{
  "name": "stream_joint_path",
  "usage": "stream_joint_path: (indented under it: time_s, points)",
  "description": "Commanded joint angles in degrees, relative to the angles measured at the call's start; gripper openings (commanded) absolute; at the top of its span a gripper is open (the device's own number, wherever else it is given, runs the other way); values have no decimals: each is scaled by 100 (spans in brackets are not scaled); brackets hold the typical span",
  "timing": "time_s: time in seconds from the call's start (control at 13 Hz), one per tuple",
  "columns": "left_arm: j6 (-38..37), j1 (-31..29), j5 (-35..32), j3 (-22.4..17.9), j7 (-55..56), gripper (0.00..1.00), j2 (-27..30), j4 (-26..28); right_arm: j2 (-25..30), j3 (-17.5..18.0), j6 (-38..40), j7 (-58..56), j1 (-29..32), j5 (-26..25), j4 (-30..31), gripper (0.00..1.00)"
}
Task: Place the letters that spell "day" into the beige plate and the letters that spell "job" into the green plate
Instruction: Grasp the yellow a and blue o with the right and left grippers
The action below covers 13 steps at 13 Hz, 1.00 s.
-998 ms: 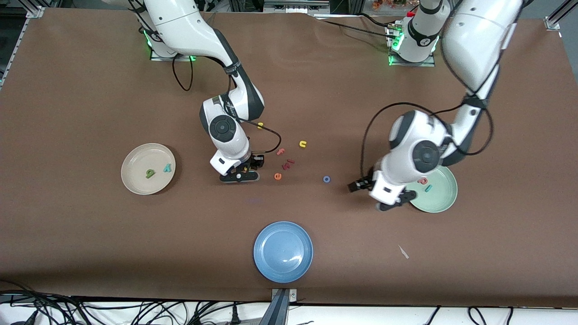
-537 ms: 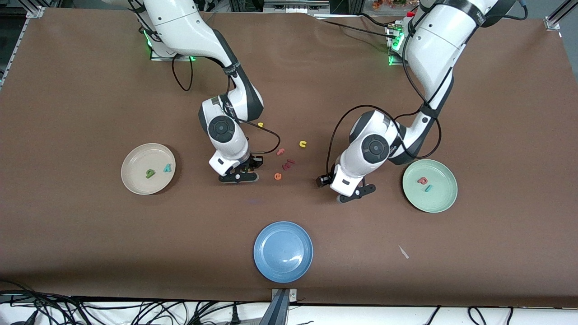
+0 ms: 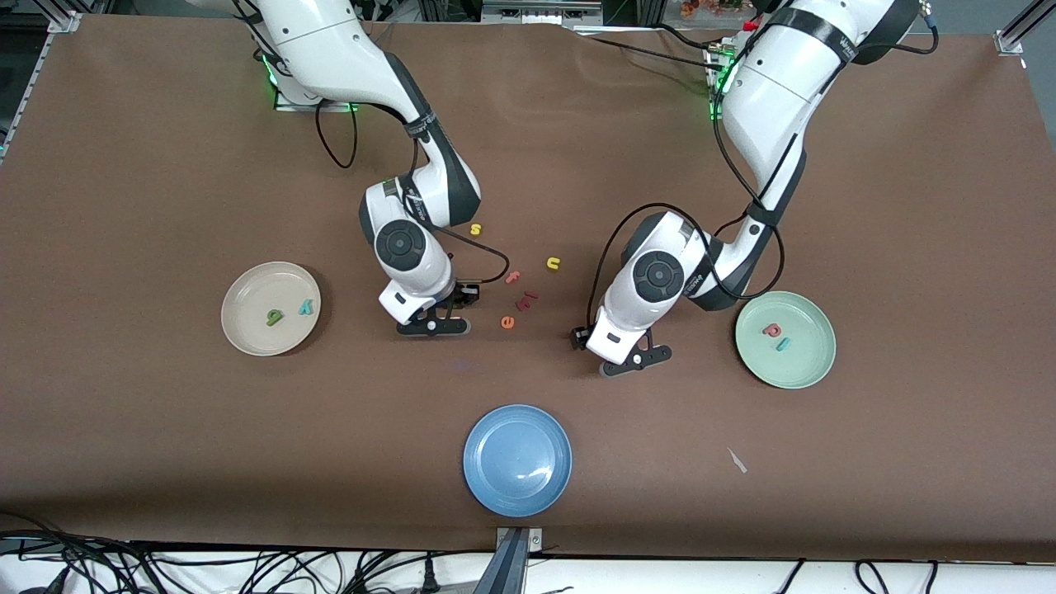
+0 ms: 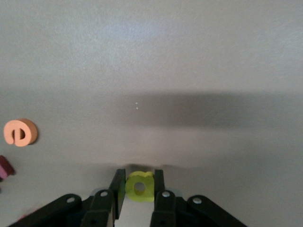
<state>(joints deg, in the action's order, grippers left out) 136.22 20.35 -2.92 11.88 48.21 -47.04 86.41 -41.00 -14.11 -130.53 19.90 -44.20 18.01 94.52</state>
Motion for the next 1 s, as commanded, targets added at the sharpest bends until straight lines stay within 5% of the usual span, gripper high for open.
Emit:
stream_joint_path:
  time_s: [0.0, 0.46, 0.77, 0.92]
  points:
    - [-174, 179, -200, -72, 83, 77, -68, -160, 100, -91, 563, -309, 192, 62, -250, 11]
    - [-386, 171, -384, -81, 48, 67, -86, -124, 820, -1013, 1206, -1961, 174, -139, 530, 11]
    - [-386, 179, -402, -81, 57, 67, -138, -142, 1558, -1207, 329, -2445, 174, -553, 1751, 11]
    - [-386, 188, -393, -81, 74, 59, -174, -168, 1726, -1461, -154, -3085, 174, -553, 2252, 11]
